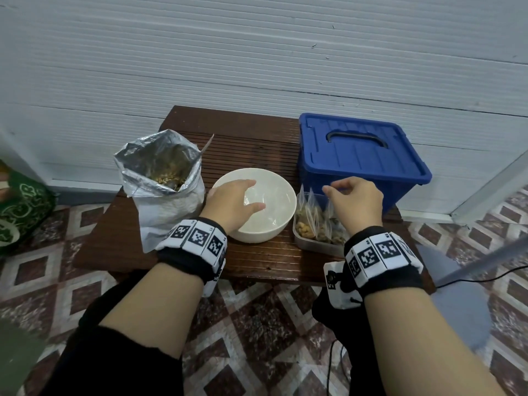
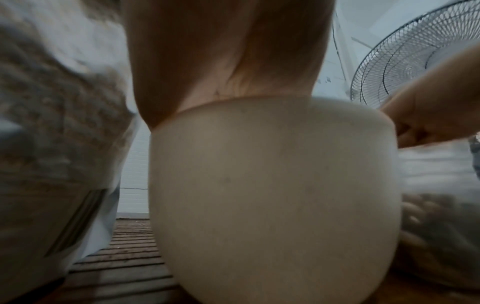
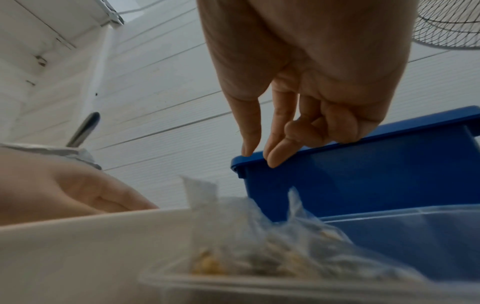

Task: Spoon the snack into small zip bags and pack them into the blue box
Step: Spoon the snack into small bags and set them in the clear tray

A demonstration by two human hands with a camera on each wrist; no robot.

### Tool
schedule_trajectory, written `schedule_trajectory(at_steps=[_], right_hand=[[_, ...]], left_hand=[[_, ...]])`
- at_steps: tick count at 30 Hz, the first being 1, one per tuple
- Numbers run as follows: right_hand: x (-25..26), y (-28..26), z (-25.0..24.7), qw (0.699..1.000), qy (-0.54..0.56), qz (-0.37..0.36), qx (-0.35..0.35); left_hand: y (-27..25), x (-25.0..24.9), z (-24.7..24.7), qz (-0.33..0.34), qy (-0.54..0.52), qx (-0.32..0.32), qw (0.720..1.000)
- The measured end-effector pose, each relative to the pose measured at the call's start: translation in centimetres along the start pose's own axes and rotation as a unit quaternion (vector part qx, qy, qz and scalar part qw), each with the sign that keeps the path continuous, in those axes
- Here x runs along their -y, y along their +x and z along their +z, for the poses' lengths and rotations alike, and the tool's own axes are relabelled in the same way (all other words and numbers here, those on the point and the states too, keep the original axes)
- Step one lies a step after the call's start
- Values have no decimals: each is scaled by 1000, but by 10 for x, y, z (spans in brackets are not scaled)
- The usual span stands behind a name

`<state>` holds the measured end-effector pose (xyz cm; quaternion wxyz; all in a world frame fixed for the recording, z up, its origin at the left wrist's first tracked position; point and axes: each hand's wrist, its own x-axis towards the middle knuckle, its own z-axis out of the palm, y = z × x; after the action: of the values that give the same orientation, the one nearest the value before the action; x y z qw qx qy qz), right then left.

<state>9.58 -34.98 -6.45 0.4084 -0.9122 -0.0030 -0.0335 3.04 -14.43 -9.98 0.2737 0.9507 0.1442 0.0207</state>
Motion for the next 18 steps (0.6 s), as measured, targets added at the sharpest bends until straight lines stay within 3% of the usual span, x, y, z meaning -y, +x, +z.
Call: schedule_trajectory(at_steps=[8, 13, 18], right_hand=[[11, -7, 14, 998, 1, -44, 40], [12, -5, 15, 998, 10, -48, 34], [18, -6, 16, 997, 26, -59, 52]], left_hand=[[11, -3, 4, 20, 147, 73, 986], [17, -2, 6, 23, 106, -10, 994], [12, -10, -9, 5, -47, -92, 995]])
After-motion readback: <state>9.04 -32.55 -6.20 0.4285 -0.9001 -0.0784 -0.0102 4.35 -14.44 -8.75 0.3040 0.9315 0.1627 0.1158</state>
